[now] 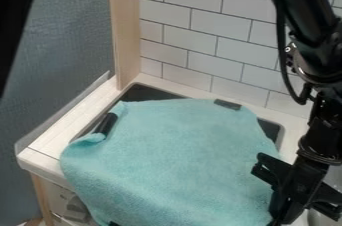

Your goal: Fold the cloth from bottom right to left

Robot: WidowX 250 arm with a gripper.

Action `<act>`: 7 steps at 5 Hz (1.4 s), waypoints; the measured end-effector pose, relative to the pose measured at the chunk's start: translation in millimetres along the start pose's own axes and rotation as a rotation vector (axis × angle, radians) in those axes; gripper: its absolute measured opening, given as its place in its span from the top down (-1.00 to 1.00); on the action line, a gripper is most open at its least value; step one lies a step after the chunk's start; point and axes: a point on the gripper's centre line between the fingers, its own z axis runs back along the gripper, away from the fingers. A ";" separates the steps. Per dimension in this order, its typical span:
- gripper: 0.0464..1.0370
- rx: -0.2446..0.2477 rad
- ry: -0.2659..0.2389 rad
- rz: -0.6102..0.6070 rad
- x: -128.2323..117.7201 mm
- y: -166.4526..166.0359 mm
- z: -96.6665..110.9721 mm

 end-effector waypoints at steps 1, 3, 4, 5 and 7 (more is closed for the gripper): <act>0.98 0.014 0.027 -0.001 -1.9 0.6 11.8; 0.98 0.041 0.065 0.035 -7.1 -7.8 38.7; 0.98 0.027 0.044 0.073 -12.0 -21.5 44.8; 0.98 0.022 0.057 0.150 -20.5 -50.8 61.2; 0.98 0.023 0.047 0.232 -41.2 -93.8 73.3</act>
